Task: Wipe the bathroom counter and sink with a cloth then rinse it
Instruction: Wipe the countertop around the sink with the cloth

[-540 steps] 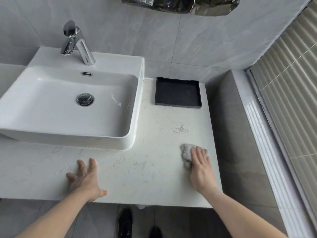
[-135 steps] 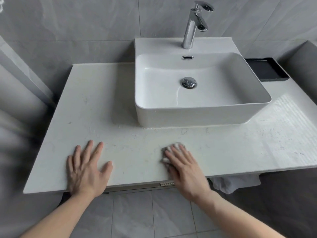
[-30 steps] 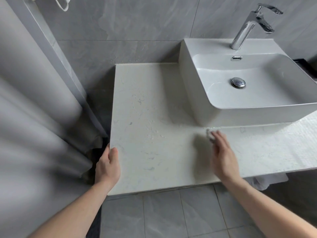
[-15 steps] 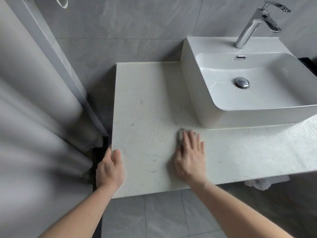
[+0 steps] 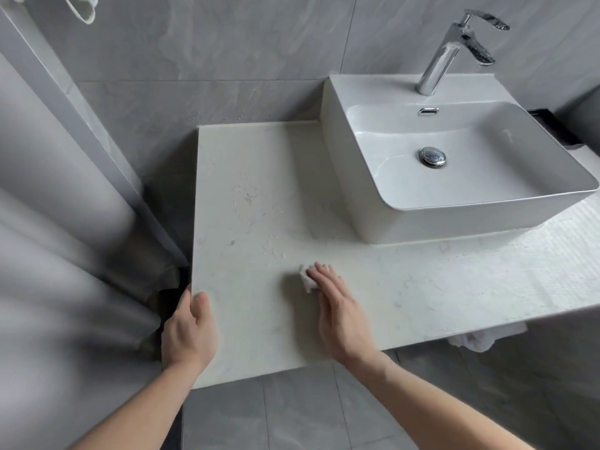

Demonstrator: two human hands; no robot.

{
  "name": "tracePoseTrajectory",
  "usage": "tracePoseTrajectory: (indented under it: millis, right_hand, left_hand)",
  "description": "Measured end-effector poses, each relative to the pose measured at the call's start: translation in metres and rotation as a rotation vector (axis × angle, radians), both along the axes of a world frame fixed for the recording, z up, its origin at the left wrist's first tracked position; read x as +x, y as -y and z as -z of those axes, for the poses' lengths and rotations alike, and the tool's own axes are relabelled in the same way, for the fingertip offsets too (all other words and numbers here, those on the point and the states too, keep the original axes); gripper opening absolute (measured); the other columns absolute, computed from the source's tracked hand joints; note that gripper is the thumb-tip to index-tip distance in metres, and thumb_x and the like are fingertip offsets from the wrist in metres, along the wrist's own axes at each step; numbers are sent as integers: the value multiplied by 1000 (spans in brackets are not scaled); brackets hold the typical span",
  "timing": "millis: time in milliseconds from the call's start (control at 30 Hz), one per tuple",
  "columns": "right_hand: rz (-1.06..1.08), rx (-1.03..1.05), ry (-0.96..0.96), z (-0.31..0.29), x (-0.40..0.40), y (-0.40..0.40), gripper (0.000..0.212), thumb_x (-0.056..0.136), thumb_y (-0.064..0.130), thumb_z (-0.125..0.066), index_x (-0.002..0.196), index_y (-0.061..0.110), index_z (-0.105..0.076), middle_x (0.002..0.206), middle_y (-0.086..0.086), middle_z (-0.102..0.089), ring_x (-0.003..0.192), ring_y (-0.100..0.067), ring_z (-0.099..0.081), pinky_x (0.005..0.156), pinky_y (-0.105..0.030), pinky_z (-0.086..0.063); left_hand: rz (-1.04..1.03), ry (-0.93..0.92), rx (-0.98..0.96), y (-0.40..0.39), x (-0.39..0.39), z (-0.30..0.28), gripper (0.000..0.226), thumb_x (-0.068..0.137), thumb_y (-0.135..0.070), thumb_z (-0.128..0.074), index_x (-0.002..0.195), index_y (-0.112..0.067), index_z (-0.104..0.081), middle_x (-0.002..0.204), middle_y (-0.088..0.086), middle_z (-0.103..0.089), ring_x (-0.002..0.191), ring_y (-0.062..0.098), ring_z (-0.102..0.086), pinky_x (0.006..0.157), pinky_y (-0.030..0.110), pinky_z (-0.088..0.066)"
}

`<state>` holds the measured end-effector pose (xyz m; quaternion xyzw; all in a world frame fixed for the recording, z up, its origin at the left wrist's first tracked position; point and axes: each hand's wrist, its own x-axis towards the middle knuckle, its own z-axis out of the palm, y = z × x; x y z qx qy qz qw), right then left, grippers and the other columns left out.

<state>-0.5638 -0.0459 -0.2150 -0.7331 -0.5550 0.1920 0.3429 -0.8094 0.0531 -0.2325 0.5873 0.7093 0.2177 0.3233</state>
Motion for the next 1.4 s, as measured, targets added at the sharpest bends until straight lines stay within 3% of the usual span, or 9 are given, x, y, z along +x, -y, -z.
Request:
tracePoseTrajectory:
  millis: [133, 233, 400, 500, 633, 900, 1033, 1233, 1400]
  right_hand:
    - [352, -42, 106, -14, 122, 24, 44, 104, 7, -47, 143, 23, -57, 155, 4, -50, 145, -17, -45, 120, -39, -35]
    - [559, -165, 188, -29, 196, 33, 43, 103, 8, -40, 142, 17, -56, 157, -2, -46, 147, -21, -38, 120, -41, -31]
    - [586, -482, 283, -17, 247, 42, 55, 103, 36, -35, 157, 25, -30, 163, -2, -29, 150, -30, -23, 122, -58, -21]
    - [624, -479, 273, -7, 221, 38, 58, 104, 35, -35, 160, 35, -22, 170, 4, -16, 157, -28, -9, 126, -55, -5]
    - [497, -348, 292, -4, 161, 26, 60, 103, 28, -40, 160, 35, -23, 169, 5, -18, 157, -25, -9, 128, -47, -3]
    - [-99, -167, 272, 1, -18, -19, 65, 95, 23, -52, 157, 31, -33, 166, 7, -27, 157, -25, -16, 128, -43, -11]
    - [-340, -136, 215, -9, -105, -41, 69, 91, 24, -46, 158, 27, -31, 166, 2, -26, 157, -26, -12, 127, -34, 3]
    - [-341, -109, 31, -1, -98, -40, 54, 101, 19, -42, 155, 24, -41, 166, 5, -29, 157, -16, -14, 128, -31, -6]
    - [63, 37, 108, -11, 10, -51, 46, 104, 3, -45, 144, 21, -57, 158, -1, -45, 152, -19, -32, 124, -36, -28]
  left_hand:
    - [8, 6, 0, 0, -1, 2, 59, 92, -59, -21, 133, -29, -51, 121, 10, -68, 109, 43, -58, 90, 50, -48]
    - [8, 0, 2, -1, -2, 5, 62, 91, -60, -21, 134, -27, -51, 123, 12, -67, 111, 43, -58, 92, 51, -48]
    - [13, -8, 1, -2, -2, 7, 63, 91, -60, -21, 136, -27, -49, 125, 12, -66, 112, 43, -57, 92, 51, -48]
    - [2, -10, -4, -2, -2, 5, 63, 91, -61, -21, 137, -28, -49, 126, 12, -66, 113, 43, -57, 92, 51, -48]
    - [-5, -6, -11, -1, 1, -1, 62, 90, -60, -22, 133, -27, -51, 122, 13, -67, 110, 43, -57, 87, 50, -47]
    - [-20, -43, -49, -2, -1, 3, 71, 89, -66, -19, 141, -26, -45, 125, 12, -66, 112, 43, -58, 90, 50, -50]
    - [-30, -32, -24, -2, -1, 0, 69, 87, -66, -22, 138, -29, -52, 125, 15, -67, 111, 45, -60, 89, 48, -50]
    - [-29, -41, -25, -3, -2, 2, 72, 87, -68, -20, 139, -29, -51, 125, 14, -68, 110, 45, -61, 87, 46, -49]
    - [-12, 5, -32, -2, -1, -2, 64, 90, -62, -18, 141, -35, -46, 124, 8, -68, 108, 41, -61, 88, 47, -50]
